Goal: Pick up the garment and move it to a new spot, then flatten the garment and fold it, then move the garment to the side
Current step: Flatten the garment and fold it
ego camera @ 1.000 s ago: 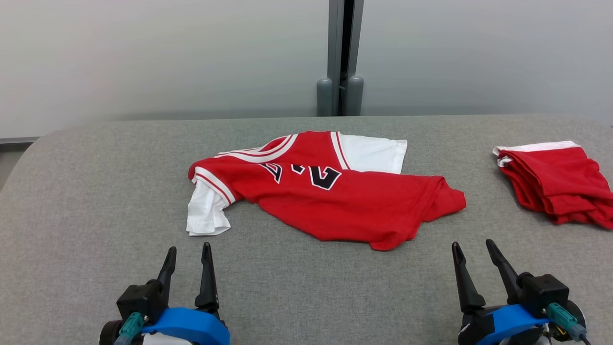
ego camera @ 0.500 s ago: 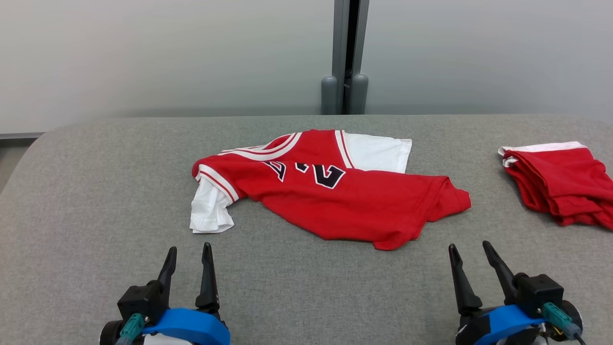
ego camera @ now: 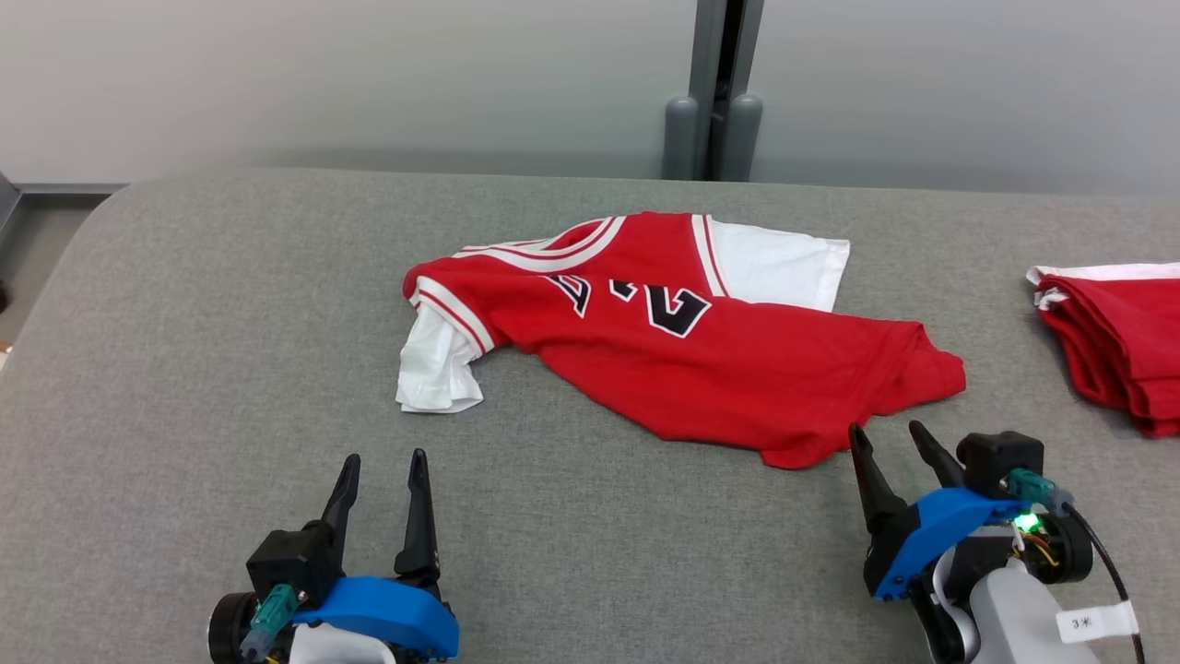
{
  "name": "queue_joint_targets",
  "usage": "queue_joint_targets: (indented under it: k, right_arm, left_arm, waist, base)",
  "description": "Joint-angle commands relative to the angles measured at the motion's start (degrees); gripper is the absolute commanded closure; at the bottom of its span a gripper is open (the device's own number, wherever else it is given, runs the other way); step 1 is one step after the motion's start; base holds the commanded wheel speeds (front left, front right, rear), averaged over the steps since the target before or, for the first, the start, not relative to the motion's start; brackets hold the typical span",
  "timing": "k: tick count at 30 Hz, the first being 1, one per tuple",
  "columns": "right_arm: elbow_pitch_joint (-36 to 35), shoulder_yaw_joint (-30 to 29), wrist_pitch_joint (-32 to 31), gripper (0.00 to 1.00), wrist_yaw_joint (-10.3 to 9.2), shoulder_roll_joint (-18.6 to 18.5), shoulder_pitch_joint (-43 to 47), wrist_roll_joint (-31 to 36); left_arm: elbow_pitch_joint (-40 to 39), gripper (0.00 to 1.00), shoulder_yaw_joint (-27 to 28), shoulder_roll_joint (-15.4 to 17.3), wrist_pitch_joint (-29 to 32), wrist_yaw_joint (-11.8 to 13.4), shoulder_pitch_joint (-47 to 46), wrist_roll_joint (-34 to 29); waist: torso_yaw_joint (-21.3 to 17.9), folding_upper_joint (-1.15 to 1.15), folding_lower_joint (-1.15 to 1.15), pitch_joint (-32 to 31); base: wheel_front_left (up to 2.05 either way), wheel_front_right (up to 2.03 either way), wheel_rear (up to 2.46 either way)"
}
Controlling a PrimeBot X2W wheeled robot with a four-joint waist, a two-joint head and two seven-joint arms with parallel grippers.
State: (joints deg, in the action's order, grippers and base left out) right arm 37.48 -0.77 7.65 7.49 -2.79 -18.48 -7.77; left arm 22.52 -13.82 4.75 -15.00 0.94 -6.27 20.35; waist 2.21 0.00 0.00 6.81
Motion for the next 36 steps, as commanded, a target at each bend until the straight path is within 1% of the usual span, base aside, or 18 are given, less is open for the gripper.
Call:
queue_joint_targets:
  k: [1,4,7,10,11,13,14,15,16,17,19,22,24,29,33,36]
  right_arm:
    - [1.89,-0.6,-1.05,0.0,0.0,-0.21,-2.03,0.6]
    - [5.69,-0.75,-3.29,0.0,0.0,-0.2,-4.65,-0.13]
    - [8.48,0.69,-5.05,0.0,0.0,-0.21,-6.42,-2.39]
    - [9.99,3.43,-5.34,0.0,0.0,-0.21,-7.24,-6.0]
    - [9.99,3.43,-5.34,0.0,0.0,-0.21,-7.24,-6.0]
    - [10.33,5.49,-4.44,0.0,0.0,-0.18,-7.53,-7.57]
    - [10.47,6.42,-4.07,0.05,0.0,-0.2,-7.71,-8.23]
    - [10.45,7.43,-3.45,0.42,0.0,-0.22,-7.98,-8.62]
    - [10.42,8.3,-2.65,0.53,0.0,-0.22,-8.28,-9.01]
    - [10.53,9.0,-1.9,0.67,0.0,-0.23,-8.54,-9.09]
    - [10.36,10.35,-0.07,1.0,0.0,-0.21,-8.83,-9.64]
    - [9.04,12.73,2.82,1.0,0.0,-0.2,-8.95,-10.88]
    - [6.99,15.07,4.35,1.0,0.0,-0.18,-8.55,-11.84]
    - [0.44,17.61,5.95,1.0,0.0,-0.21,-4.84,-11.97]
    - [-9.04,18.5,4.4,1.0,0.0,-0.4,-0.05,-12.83]
    - [-19.25,18.18,1.23,1.0,0.0,-1.31,4.88,-14.07]
  left_arm:
    - [0.22,0.0,-0.02,-0.24,-0.26,-0.32,-1.01,-0.29]
    - [0.43,0.0,-0.08,-0.56,-0.27,-0.54,-1.3,-0.68]
    - [0.69,0.0,0.02,-0.82,-0.27,-0.8,-1.35,-0.85]
    - [0.85,0.0,0.25,-1.11,-0.26,-0.86,-1.27,-1.11]
    - [0.85,0.0,0.25,-1.11,-0.26,-0.86,-1.27,-1.11]
    - [1.02,0.0,0.49,-1.22,-0.26,-0.95,-1.1,-1.32]
    - [1.13,0.0,0.62,-1.25,-0.26,-0.99,-1.0,-1.31]
    - [1.23,0.0,0.73,-1.31,-0.26,-1.01,-0.92,-1.29]
    - [1.31,0.0,0.81,-1.37,-0.26,-1.06,-0.82,-1.39]
    - [1.37,0.0,0.91,-1.41,-0.26,-1.12,-0.68,-1.54]
    - [1.49,0.0,1.09,-1.46,-0.26,-1.16,-0.45,-1.78]
    - [1.7,0.0,1.34,-1.51,-0.26,-1.49,-0.09,-2.05]
    - [1.87,0.0,1.44,-1.55,-0.27,-1.44,0.22,-2.32]
    - [2.18,0.0,1.56,-1.64,-0.27,-1.57,1.33,-2.6]
    - [1.8,0.0,1.93,-1.71,-0.27,-1.34,2.06,-2.69]
    - [1.49,0.0,2.41,-1.68,-0.26,-1.18,2.55,-2.76]
  waist:
    - [1.2,0.0,0.0,1.14]
    - [2.12,0.0,0.0,1.88]
    - [2.76,0.0,0.0,2.24]
    - [2.99,0.0,0.0,2.3]
    - [2.99,0.0,0.0,2.3]
    - [2.95,0.0,0.0,2.19]
    - [2.88,0.0,0.0,2.1]
    - [2.78,0.0,0.0,1.99]
    - [2.66,0.0,0.0,1.85]
    - [2.5,0.0,0.0,1.68]
    - [2.12,0.0,0.0,1.27]
    - [1.36,0.0,0.0,0.49]
    - [0.7,0.0,0.0,-0.23]
    - [-1.28,0.0,0.0,-2.33]
    - [-2.95,0.0,0.0,-3.34]
    - [-4.27,0.0,0.0,-3.66]
  base:
    - [0.0,0.0,0.0]
    - [0.0,0.0,0.0]
    - [0.0,0.0,0.0]
    - [0.0,0.0,0.0]
    - [0.0,0.0,0.0]
    - [0.0,0.0,0.0]
    - [0.0,0.0,0.0]
    - [0.0,0.0,0.0]
    - [0.0,0.0,0.0]
    - [0.0,0.0,0.0]
    - [0.0,0.0,0.0]
    - [0.0,0.0,0.0]
    - [0.0,0.0,0.0]
    - [0.0,0.0,0.0]
    - [0.0,0.0,0.0]
    - [0.0,0.0,0.0]
